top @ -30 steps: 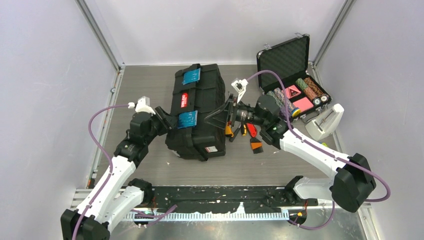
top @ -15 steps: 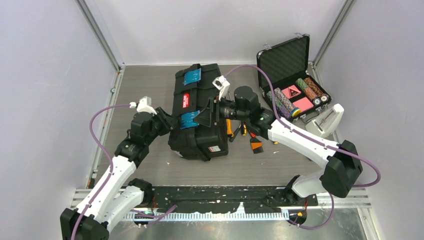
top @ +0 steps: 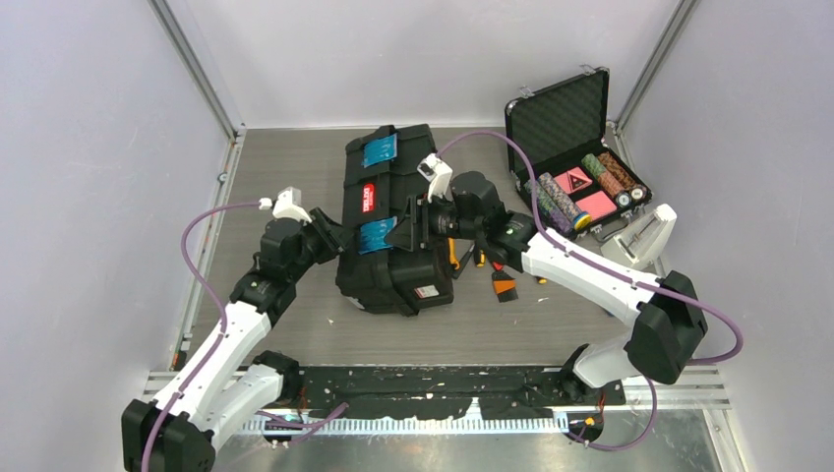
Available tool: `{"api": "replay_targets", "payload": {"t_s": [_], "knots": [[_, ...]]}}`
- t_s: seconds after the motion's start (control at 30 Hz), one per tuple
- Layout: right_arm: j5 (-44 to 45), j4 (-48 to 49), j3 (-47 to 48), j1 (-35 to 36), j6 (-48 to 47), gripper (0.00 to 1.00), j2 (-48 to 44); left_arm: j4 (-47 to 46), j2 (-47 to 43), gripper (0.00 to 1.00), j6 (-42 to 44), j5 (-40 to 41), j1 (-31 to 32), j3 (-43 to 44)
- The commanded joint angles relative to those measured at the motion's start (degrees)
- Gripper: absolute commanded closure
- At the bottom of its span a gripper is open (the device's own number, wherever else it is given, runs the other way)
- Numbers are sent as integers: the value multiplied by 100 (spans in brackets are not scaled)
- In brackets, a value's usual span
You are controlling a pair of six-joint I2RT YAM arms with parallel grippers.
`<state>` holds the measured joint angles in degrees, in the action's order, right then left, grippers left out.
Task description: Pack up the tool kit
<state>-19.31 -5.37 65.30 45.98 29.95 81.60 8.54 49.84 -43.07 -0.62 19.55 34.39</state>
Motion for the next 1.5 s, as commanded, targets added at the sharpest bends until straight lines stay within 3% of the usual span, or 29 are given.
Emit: {"api": "replay_targets", "payload": {"t_s": [0.0,0.47,0.67,1.13,1.33,1.47], "knots": [[-239,1014,-194,43,-26,47,-13,1165,439,59,264,-416,146,-435],[-1093,4460,-1423,35,145,59,168,790,781,60,152,-717,145,-669],[-1423,5647,-1757,30,353,59,406,748,782,60,132,-753,140,-706],[-1668,5040,-901,35,102,55,918,746,602,60,158,-838,143,-713],[-1425,4006,-503,-51,-258,49,655,1061,177,56,209,-460,22,-694],[-1169,2803,-140,-282,-699,44,244,1425,-188,45,465,-326,-410,-508]]}}
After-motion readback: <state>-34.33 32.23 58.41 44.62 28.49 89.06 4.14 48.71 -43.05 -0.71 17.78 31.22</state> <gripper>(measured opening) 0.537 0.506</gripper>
